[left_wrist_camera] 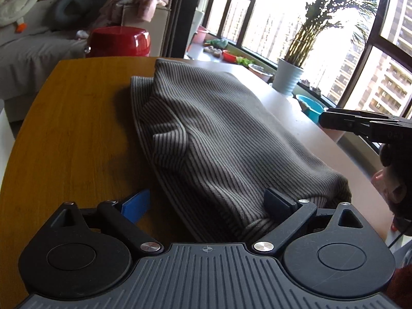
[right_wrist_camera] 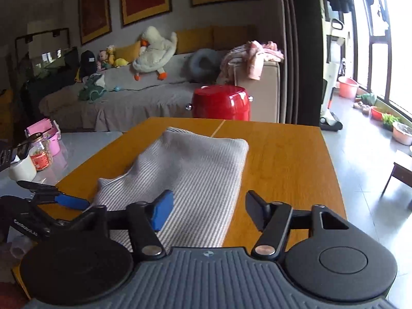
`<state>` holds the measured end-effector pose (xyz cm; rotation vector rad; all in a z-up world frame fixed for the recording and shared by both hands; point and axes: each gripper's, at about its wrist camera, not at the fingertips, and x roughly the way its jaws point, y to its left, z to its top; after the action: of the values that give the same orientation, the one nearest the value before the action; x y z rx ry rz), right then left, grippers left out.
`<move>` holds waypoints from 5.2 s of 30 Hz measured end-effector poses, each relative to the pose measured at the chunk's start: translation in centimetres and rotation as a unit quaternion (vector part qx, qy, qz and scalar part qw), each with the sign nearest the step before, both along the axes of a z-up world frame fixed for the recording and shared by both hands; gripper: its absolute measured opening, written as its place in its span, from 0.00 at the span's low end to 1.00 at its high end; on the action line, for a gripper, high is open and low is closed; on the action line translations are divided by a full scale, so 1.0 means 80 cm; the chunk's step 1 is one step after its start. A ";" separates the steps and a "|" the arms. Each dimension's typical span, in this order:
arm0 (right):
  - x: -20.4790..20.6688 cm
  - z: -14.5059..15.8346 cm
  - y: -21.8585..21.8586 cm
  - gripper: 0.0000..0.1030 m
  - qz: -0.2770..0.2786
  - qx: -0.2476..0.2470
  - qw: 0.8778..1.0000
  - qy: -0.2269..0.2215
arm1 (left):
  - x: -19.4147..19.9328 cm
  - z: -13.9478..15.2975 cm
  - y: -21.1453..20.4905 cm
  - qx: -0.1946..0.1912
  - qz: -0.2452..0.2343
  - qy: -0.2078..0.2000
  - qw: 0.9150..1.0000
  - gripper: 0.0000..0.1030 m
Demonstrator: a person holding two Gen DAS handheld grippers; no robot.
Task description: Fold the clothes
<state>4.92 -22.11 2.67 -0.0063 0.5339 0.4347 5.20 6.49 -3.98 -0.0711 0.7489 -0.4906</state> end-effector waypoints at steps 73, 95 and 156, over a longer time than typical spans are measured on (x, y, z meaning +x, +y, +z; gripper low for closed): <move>0.036 -0.061 0.020 0.43 0.142 0.209 0.932 0.259 | -0.073 0.021 -0.025 0.186 -0.191 -0.185 0.946 1.00; -0.067 -0.019 0.078 0.67 0.150 -0.211 0.959 -0.112 | 0.064 -0.002 -0.002 -0.081 -0.153 0.021 0.985 0.57; 0.140 0.061 -0.008 0.39 0.098 0.034 0.994 0.018 | 0.125 0.030 -0.015 -0.049 -0.103 -0.049 0.992 0.84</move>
<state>16.08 -22.74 7.54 0.0154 0.5551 0.6459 15.22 5.30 -1.58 -0.0613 0.6383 -0.7231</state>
